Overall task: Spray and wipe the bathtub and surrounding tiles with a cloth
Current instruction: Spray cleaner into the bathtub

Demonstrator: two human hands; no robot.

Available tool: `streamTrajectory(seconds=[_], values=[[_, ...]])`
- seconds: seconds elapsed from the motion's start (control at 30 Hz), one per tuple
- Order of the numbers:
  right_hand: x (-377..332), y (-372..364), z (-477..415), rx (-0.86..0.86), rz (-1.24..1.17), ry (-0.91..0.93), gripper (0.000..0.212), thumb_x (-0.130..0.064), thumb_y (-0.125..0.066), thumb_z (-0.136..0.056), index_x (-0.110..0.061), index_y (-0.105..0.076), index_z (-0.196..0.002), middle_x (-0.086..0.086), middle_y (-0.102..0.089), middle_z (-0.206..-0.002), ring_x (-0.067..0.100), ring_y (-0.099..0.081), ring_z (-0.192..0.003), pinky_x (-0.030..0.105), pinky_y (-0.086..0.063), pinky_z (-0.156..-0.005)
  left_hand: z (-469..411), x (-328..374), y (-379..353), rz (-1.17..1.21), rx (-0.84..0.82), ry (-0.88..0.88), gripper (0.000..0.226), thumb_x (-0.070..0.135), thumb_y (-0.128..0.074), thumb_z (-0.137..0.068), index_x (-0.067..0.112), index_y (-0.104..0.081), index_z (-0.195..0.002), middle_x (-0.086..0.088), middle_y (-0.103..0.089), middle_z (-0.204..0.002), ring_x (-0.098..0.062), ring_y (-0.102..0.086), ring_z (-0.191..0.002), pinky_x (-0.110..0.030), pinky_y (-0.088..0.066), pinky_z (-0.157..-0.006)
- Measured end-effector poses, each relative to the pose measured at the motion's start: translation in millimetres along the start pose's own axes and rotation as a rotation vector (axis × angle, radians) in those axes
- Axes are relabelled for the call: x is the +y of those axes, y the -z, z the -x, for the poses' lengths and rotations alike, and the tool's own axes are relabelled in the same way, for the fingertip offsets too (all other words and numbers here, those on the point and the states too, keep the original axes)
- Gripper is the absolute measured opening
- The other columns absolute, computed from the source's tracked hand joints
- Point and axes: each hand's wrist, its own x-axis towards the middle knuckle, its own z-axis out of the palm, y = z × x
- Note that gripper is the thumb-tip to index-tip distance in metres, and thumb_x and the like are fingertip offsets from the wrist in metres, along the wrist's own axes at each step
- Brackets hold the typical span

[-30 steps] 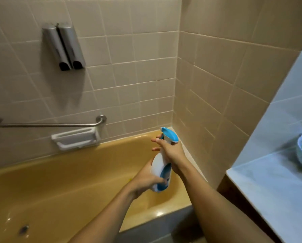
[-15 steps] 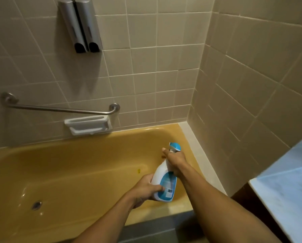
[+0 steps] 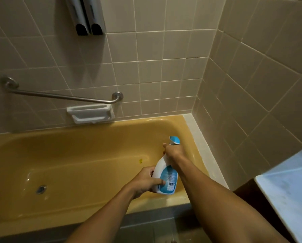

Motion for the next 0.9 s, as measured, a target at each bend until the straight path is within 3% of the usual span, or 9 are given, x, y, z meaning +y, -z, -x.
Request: streamTrajectory(seconds=[0.3, 0.43, 0.57, 0.73, 0.9], values=[[24.4, -23.4, 18.4, -0.039, 0.012, -0.033, 0.031, -0.030, -0.071, -0.094, -0.003, -0.061, -0.105, 0.014, -0.072, -0.085, 0.021, -0.064, -0.057, 0.029, -0.050, -0.051, 30.4, -22.8, 12.9, 0.010, -0.026, -0.013, 0.047, 0.016, -0.084, -0.083, 0.021, -0.065, -0.126, 0.001, -0.076, -0.114, -0.018, -0.074, -0.102, -0.040, -0.063, -0.080], [36.8, -50.9, 37.1, -0.194, -0.007, 0.040, 0.022, -0.025, -0.072, -0.094, -0.005, -0.062, -0.095, 0.011, -0.068, -0.085, 0.021, -0.060, -0.056, 0.034, -0.054, -0.059, 55.3, -46.3, 27.9, 0.025, 0.082, -0.012, 0.050, 0.020, -0.086, -0.079, 0.025, -0.065, -0.125, 0.002, -0.075, -0.113, -0.016, -0.074, -0.102, -0.042, -0.064, -0.082], [52.2, -103.3, 60.4, -0.257, 0.035, 0.068, 0.025, -0.031, -0.074, -0.092, -0.010, -0.061, -0.093, 0.008, -0.070, -0.066, 0.021, -0.065, -0.059, 0.041, -0.059, -0.071, 88.7, -72.7, 55.5, 0.060, 0.206, -0.009, 0.052, 0.018, -0.086, -0.078, 0.027, -0.066, -0.125, 0.004, -0.075, -0.113, -0.016, -0.074, -0.101, -0.041, -0.064, -0.080], [58.1, -171.6, 101.3, -0.441, 0.067, 0.100, 0.022, -0.027, -0.075, -0.091, -0.012, -0.063, -0.102, 0.011, -0.069, -0.091, 0.021, -0.065, -0.064, 0.033, -0.055, -0.057, 141.7, -103.6, 99.3, 0.142, 0.350, 0.011, 0.051, 0.013, -0.085, -0.080, 0.027, -0.065, -0.125, 0.004, -0.075, -0.113, -0.015, -0.074, -0.101, -0.036, -0.064, -0.079], [74.5, -241.5, 135.8, -0.397, 0.085, 0.079, 0.024, -0.030, -0.077, -0.089, -0.009, -0.065, -0.091, 0.008, -0.067, -0.072, 0.021, -0.064, -0.061, 0.043, -0.061, -0.073, 186.8, -130.2, 138.4, 0.169, 0.476, 0.010, 0.046, 0.009, -0.081, -0.082, 0.026, -0.067, -0.122, 0.005, -0.074, -0.113, -0.015, -0.070, -0.104, -0.034, -0.063, -0.077]])
